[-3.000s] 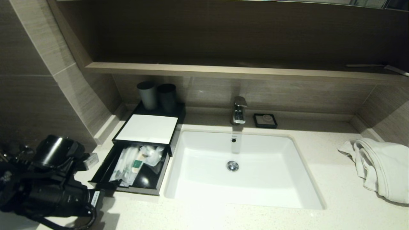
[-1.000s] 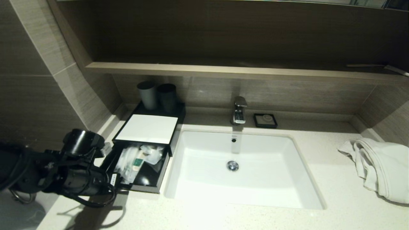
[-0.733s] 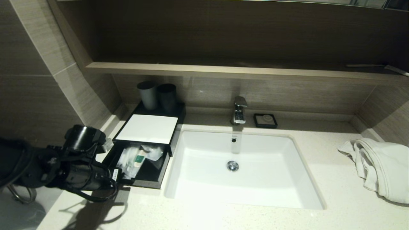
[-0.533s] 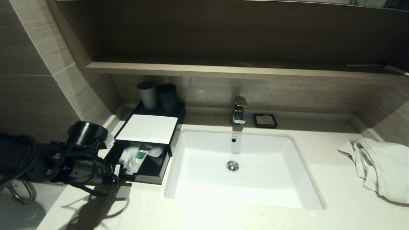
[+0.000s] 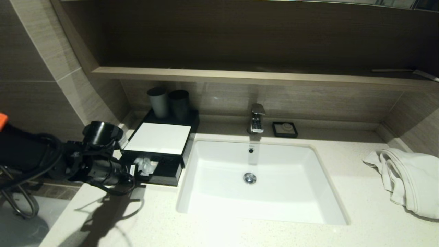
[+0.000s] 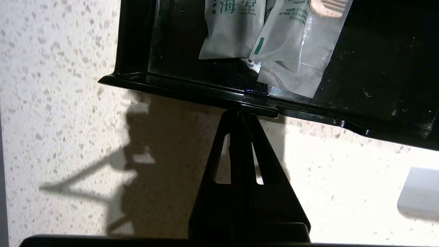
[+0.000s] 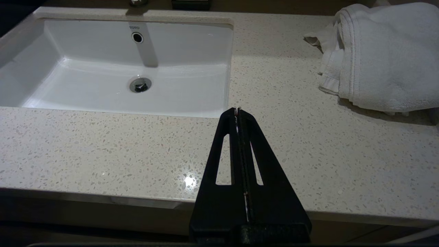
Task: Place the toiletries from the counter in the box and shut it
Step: Close the drawer
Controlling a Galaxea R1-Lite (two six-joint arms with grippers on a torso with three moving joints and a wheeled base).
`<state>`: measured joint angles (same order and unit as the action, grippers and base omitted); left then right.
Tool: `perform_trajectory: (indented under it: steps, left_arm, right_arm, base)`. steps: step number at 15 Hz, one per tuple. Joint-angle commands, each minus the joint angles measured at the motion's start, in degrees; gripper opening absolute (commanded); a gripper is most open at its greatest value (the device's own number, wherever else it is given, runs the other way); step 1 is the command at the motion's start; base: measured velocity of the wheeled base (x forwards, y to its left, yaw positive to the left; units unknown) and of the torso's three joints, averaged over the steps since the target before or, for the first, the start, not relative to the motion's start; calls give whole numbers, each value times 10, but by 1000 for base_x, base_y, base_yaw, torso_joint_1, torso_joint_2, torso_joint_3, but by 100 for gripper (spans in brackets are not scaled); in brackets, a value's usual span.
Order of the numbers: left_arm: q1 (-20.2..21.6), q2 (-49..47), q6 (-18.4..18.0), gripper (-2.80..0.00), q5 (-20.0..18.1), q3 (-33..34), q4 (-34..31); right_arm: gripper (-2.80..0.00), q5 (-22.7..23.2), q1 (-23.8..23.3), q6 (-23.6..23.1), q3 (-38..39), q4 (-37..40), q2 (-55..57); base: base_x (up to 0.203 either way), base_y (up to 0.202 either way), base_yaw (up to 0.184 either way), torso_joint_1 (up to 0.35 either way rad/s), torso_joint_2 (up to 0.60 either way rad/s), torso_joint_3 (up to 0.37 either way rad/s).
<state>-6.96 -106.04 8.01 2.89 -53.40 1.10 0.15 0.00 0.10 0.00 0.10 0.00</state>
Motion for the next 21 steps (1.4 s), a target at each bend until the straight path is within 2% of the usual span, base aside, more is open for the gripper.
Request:
perform_trajectory:
  steps: [1, 5, 12, 21]
  left_arm:
    - [0, -17, 1, -280, 0, -13, 0]
    - [0, -55, 1, -280, 17, -52, -1]
    - [0, -59, 1, -280, 17, -90, -6]
    - [0, -62, 1, -280, 21, -109, -5]
  right_arm:
    - [-280, 0, 0, 0, 0, 0, 0]
    - [-280, 0, 0, 0, 0, 0, 0]
    - [-280, 0, 0, 0, 0, 0, 0]
    - [-280, 0, 0, 0, 0, 0, 0]
  base:
    - [0, 0, 0, 0, 0, 0]
    - [0, 0, 0, 0, 0, 0]
    - [0, 0, 0, 0, 0, 0]
    - [0, 0, 0, 0, 0, 0]
